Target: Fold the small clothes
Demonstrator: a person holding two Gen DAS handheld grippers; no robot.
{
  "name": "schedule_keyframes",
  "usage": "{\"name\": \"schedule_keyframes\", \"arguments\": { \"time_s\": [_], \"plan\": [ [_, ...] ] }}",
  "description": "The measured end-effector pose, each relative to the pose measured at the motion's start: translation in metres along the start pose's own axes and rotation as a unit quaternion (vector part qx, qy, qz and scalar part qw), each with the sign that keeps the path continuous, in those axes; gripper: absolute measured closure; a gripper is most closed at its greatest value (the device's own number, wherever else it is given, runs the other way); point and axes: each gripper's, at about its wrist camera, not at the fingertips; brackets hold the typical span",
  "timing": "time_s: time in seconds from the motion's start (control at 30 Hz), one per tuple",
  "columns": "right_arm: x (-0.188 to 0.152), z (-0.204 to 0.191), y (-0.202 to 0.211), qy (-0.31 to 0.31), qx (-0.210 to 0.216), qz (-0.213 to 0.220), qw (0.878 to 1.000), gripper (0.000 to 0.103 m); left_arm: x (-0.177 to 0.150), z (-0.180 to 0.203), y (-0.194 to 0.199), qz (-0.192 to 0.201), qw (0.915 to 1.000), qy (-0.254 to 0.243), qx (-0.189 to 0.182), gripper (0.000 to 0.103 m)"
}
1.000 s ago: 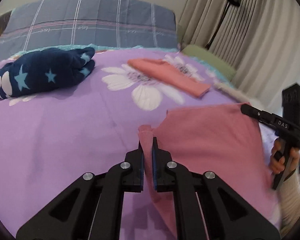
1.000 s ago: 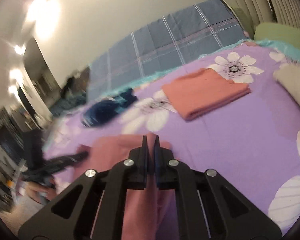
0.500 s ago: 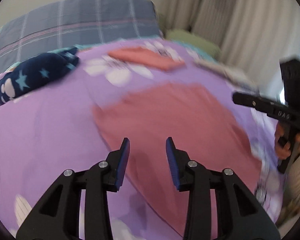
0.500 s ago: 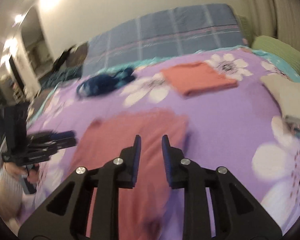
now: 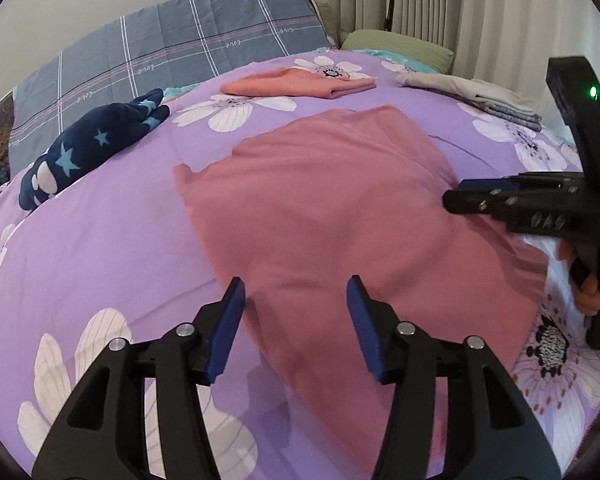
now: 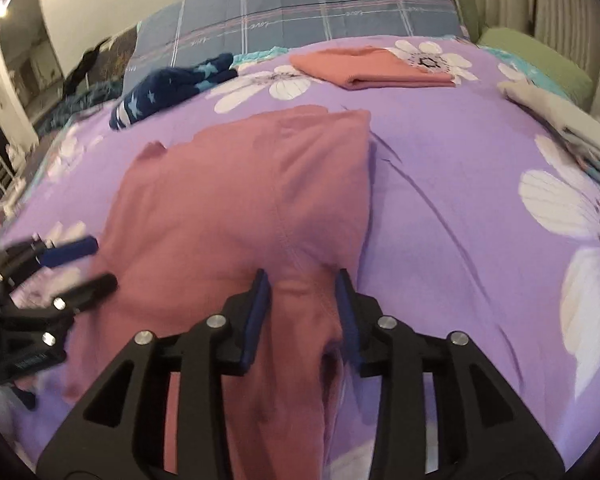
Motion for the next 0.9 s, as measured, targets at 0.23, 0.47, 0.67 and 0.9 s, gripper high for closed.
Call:
{"name": "schedule_keyframes", "arguments": {
  "time_s": [0.23,0.47,0.67,0.9],
  "plan": [
    [0.022,0.02,0.019,-0.001,0.023,0.025,0.999,0.046,0.006,0.005,0.005,0.01,0.9999,-0.003,-0.011,0.035],
    [0.025,0.025,-0.009,0.0,0.044,-0.007,0.999,0.041,0.011,-0.025,-0.012,0.001,0.9982,0.054,-0.025,0.032],
    [0.027,0.026,-0.029,-0.005,0.073,-0.024,0.997,0.037,0.009,-0.06,-0.038,-0.022,0.9845,0.139,-0.105,0.032],
    [0.046,0.025,-0.05,0.002,0.123,-0.046,0.991,0.035,0.019,-0.073,-0.056,-0.021,0.9749,0.16,-0.153,0.032]
  ]
}}
Point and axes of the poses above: each gripper's, at about its wrist camera, not at the fingertips, and y roughly against the way its jaws point, z to its right, x to its top, and after that the axes turned 6 degrees about -x, right-handed
